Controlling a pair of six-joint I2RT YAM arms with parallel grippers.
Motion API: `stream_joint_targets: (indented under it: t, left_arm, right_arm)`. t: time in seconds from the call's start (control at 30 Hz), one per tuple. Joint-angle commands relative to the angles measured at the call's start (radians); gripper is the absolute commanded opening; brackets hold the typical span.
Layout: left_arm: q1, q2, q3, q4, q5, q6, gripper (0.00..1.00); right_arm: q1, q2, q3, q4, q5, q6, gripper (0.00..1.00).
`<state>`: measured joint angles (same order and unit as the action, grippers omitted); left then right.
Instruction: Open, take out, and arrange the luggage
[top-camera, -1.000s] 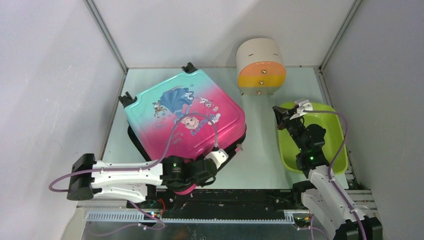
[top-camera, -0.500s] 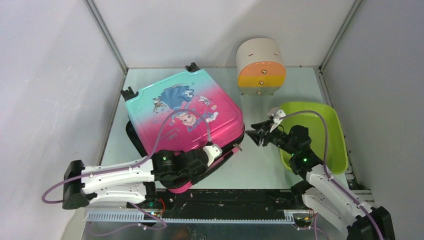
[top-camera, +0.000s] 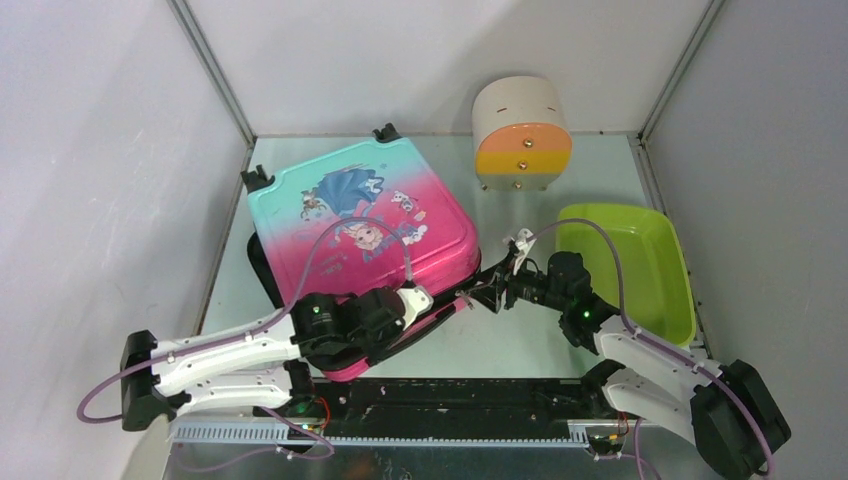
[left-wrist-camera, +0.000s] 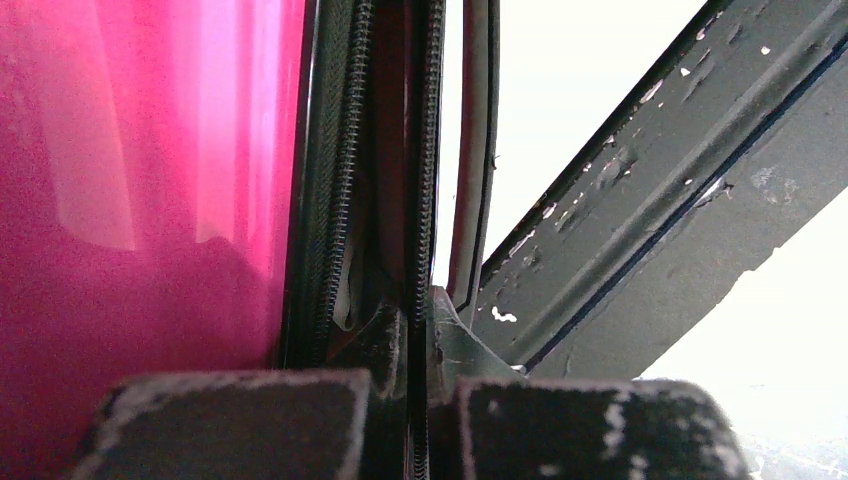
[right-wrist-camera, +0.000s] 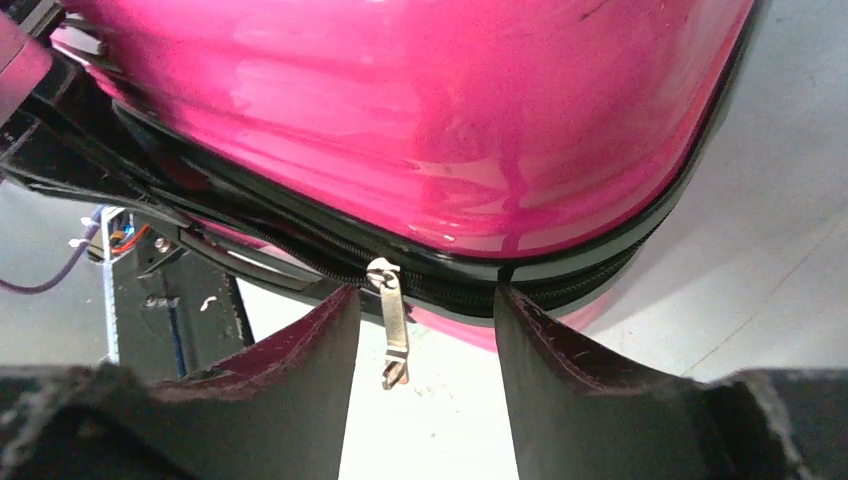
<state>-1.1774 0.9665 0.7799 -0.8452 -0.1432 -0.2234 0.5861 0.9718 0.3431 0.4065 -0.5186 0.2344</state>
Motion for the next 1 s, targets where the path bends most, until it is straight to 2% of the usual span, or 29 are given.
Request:
stream_joint_targets:
  t: [0.0, 0.17, 0.4, 0.53, 0.63, 0.77, 0.97]
  left_arm:
    - [0.066, -0.081, 0.083, 0.106, -0.094, 0.027, 0.0]
    - [0.091, -0.125, 0.068, 0.14, -0.083, 0.053, 0.0]
    - [0.097, -0.127, 0.077, 0.138, -0.083, 0.064, 0.0]
    - [0.097, -0.125, 0.083, 0.129, -0.089, 0.066, 0.0]
    - [0.099, -0.129, 0.08, 0.132, -0.092, 0.068, 0.0]
    - [0.103, -0.128, 0.075, 0.139, -0.09, 0.072, 0.0]
    - [0.105, -0.12, 0.082, 0.143, -0.076, 0.08, 0.0]
  right_arm:
    - [0.002, 0.005, 0.011, 0.056, -0.045, 0.06, 0.56]
    - [0.014, 0.085, 0.011, 0.077, -0.075, 0.152, 0.59]
    - [0.032, 0.084, 0.016, 0.048, -0.037, 0.247, 0.6]
    - [0.04, 0.014, 0.018, -0.068, 0.067, 0.271, 0.67]
    - [0.033, -0.099, 0.031, -0.162, 0.147, 0.275, 0.68]
    - [0.024, -0.17, 0.031, -0.245, 0.17, 0.287, 0.7]
    - [0.024, -0.081, -0.001, -0.117, 0.076, 0.321, 0.7]
